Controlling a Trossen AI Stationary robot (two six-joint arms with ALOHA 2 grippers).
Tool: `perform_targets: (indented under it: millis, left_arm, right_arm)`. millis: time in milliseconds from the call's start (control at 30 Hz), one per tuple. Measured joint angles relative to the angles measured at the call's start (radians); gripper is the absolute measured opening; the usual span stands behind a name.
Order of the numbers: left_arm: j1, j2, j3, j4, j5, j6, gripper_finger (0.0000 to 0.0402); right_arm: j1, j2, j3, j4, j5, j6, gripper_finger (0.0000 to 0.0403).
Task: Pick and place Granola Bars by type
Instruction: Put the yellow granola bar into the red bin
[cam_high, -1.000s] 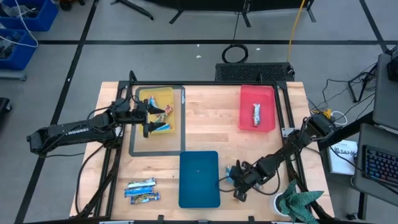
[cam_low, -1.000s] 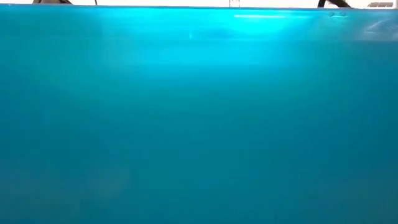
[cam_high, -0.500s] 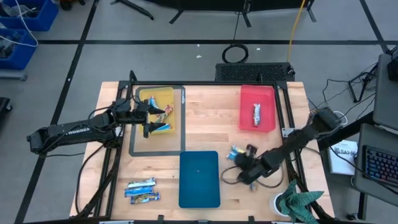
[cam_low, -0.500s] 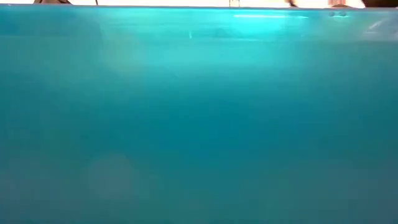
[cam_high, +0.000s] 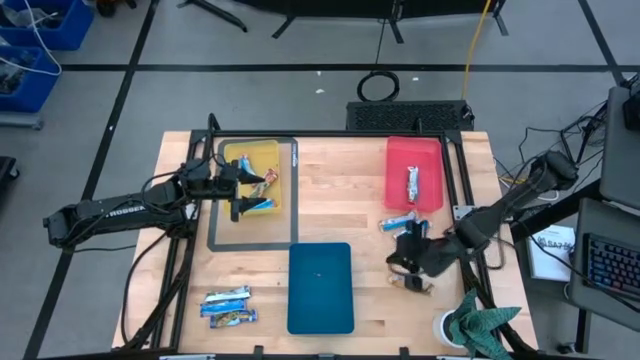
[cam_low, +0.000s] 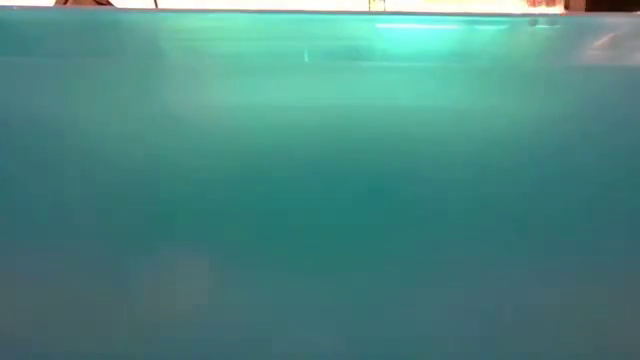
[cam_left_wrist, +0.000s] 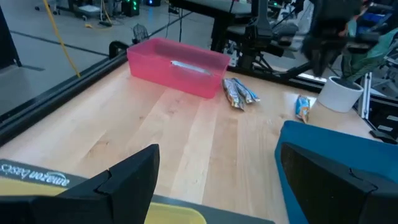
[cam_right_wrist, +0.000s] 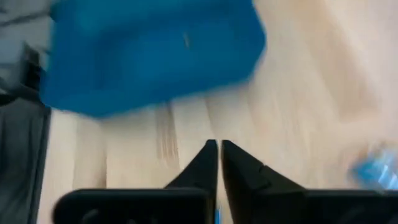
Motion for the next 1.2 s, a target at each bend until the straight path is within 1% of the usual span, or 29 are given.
perform_targets:
  millis: [100, 200, 267, 333, 433, 533, 700, 1033, 1133, 1200]
  left_arm:
    - [-0.001, 0.0, 0.0, -0.006, -0.001, 0.0, 0.0337]
    - [-0.003, 0.0, 0.0, -0.007, -0.012, 0.001, 0.0337]
    - [-0.003, 0.001, 0.0, -0.009, -0.029, 0.001, 0.0337]
    - [-0.003, 0.002, 0.0, -0.009, -0.03, 0.001, 0.0337]
    - [-0.004, 0.002, 0.0, -0.012, -0.03, 0.0, 0.0337]
    - [-0.004, 0.002, 0.0, -0.014, -0.031, 0.001, 0.0337]
    - [-0.003, 0.002, 0.0, -0.014, -0.031, 0.001, 0.0337]
    - [-0.003, 0.002, 0.0, -0.015, -0.034, 0.001, 0.0337]
    - [-0.003, 0.002, 0.0, -0.015, -0.034, 0.001, 0.0337]
    - [-0.003, 0.002, 0.0, -0.015, -0.034, 0.001, 0.0337]
  right_arm:
    - [-0.021, 0.018, 0.002, -0.042, -0.122, 0.132, 0.006]
    - [-0.029, 0.058, 0.001, -0.126, -0.248, 0.226, 0.0121]
    - [-0.03, 0.074, -0.001, -0.174, -0.296, 0.262, 0.016]
    - [-0.025, 0.093, 0.002, -0.176, -0.337, 0.3, 0.0187]
    - [-0.014, 0.123, -0.015, -0.15, -0.355, 0.318, 0.0205]
    - [-0.012, 0.151, -0.053, -0.062, -0.384, 0.332, 0.0204]
    - [-0.011, 0.192, -0.115, 0.075, -0.476, 0.375, 0.0192]
    - [-0.014, 0.218, -0.184, 0.1, -0.446, 0.371, 0.0157]
    - [-0.015, 0.214, -0.206, 0.109, -0.445, 0.371, 0.014]
    - [-0.016, 0.214, -0.214, 0.11, -0.444, 0.355, 0.012]
